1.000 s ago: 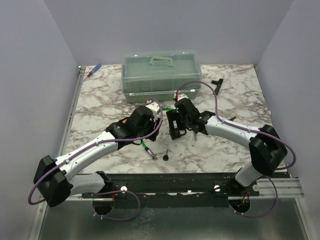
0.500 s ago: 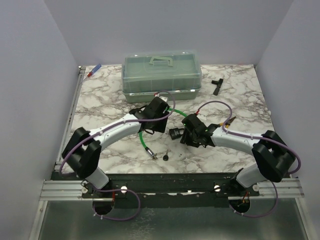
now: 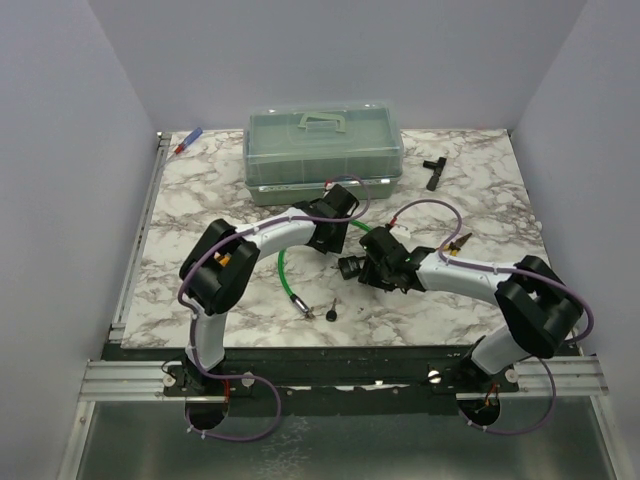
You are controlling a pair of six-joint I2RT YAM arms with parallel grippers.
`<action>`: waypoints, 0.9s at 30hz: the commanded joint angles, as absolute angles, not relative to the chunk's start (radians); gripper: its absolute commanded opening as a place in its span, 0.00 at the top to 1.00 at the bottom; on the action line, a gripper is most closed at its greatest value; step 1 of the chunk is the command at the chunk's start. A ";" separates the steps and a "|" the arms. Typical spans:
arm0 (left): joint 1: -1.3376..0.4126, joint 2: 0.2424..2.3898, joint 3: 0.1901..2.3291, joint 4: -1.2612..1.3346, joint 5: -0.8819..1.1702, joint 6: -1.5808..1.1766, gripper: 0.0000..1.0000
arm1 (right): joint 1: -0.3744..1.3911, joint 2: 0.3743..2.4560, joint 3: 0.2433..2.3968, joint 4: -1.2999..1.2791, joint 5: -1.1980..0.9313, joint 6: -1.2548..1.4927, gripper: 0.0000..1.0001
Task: Unlock with the key
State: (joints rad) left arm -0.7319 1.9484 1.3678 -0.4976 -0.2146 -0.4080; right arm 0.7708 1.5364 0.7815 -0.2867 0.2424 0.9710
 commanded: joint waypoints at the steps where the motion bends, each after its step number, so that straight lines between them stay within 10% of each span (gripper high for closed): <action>1: -0.737 1.963 1.356 -0.511 -0.140 -0.434 0.44 | 0.759 1.594 0.813 -0.276 0.348 0.933 0.55; 27: -0.814 1.615 1.042 -0.463 -0.118 -0.617 0.40 | 0.619 1.480 0.880 -0.315 0.341 0.714 0.48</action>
